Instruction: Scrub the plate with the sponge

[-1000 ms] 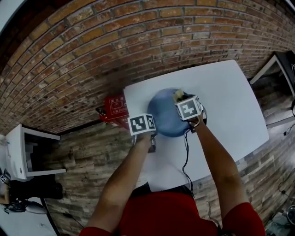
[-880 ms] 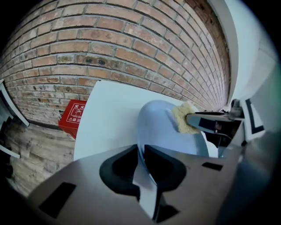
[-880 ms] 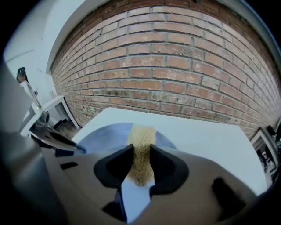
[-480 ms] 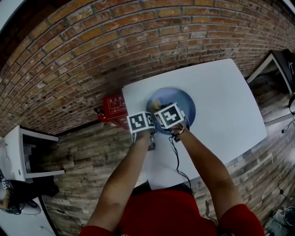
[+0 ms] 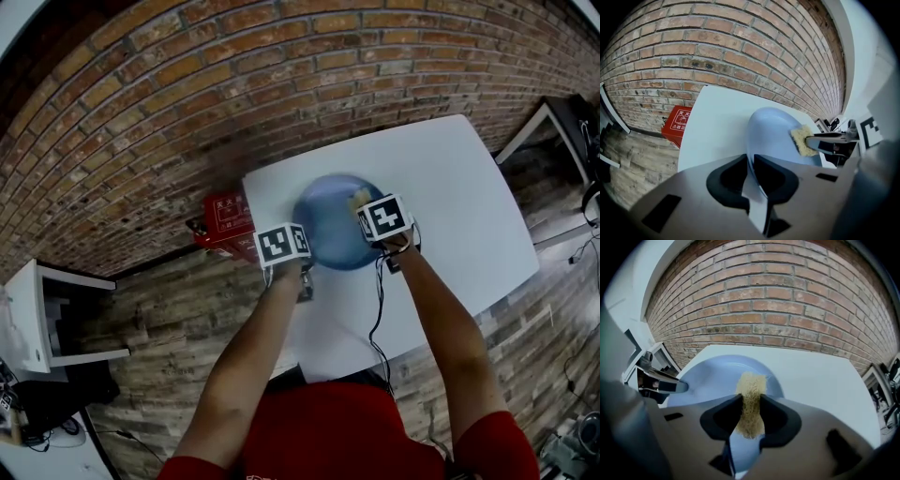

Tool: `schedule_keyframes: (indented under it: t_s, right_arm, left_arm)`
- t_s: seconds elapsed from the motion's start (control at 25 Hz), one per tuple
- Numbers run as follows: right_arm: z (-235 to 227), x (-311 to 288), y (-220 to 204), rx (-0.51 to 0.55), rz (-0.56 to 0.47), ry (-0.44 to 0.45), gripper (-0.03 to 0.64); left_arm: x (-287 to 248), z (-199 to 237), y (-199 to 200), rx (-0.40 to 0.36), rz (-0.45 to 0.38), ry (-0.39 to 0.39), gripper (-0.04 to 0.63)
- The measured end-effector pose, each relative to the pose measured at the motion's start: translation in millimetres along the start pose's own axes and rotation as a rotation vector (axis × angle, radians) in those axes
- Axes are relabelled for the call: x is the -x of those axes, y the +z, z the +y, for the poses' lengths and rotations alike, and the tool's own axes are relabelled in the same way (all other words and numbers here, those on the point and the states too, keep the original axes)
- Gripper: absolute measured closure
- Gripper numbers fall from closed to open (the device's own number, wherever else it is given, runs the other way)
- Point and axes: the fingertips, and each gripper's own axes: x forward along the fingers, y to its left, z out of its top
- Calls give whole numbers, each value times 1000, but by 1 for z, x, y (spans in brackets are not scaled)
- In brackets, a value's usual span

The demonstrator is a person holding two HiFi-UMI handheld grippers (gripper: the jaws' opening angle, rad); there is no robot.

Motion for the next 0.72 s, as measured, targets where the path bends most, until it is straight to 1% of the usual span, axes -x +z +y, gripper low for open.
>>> schedule_keyframes:
  t_s: [0.08, 0.16, 0.36, 0.48, 0.6, 0.72]
  right_arm:
    - [-11, 4, -4, -12, 7, -26, 497]
    - [-3, 8, -4, -22, 0, -9, 497]
    - [65, 15, 2, -8, -32, 137, 497]
    - [101, 13, 0, 33, -18, 193, 497]
    - [112, 8, -8, 59, 13, 203, 497]
    - [105, 6, -12, 60, 20, 191, 497]
  left_arm:
    - [0, 0, 0, 1, 0, -2, 541]
    - [0, 0, -1, 3, 1, -3, 541]
    - [-1, 0, 2, 2, -3, -6, 543]
    - [0, -1, 1, 3, 1, -9, 543]
    - [0, -2, 0, 5, 2, -10, 542]
    - [-1, -2, 0, 5, 3, -11, 543]
